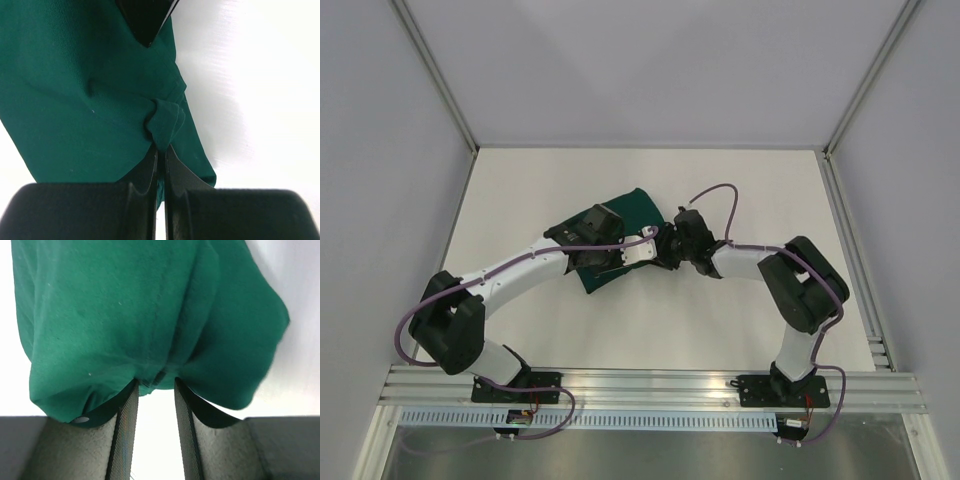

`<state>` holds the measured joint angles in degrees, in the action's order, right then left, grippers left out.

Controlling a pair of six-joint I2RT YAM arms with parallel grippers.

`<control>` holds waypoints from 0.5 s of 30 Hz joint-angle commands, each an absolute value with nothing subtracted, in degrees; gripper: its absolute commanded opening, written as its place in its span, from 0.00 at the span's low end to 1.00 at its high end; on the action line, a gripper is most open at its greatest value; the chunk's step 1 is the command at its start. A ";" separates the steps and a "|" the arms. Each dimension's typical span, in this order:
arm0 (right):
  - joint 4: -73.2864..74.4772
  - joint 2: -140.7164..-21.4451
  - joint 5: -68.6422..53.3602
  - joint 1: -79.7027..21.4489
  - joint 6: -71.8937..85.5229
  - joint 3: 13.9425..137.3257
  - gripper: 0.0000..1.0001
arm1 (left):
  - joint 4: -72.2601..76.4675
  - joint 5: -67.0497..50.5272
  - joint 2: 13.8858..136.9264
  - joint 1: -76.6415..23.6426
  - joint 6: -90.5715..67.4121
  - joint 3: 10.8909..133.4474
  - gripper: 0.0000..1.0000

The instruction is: Prepare the surgical pack

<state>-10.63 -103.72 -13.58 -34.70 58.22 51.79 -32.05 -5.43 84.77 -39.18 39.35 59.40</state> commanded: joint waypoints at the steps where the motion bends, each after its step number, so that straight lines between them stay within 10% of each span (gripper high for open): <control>1: -14.67 -104.59 -13.80 -34.54 57.48 54.32 0.37 | -32.96 -5.80 85.17 -39.02 39.90 60.82 0.07; 11: -16.79 -106.25 -14.94 -34.54 58.62 55.55 0.24 | -32.96 -5.98 85.25 -39.02 39.82 61.00 0.06; 15: -16.53 -105.74 -15.03 -34.37 58.97 54.58 0.01 | -33.05 -5.63 85.25 -38.94 39.81 60.73 0.06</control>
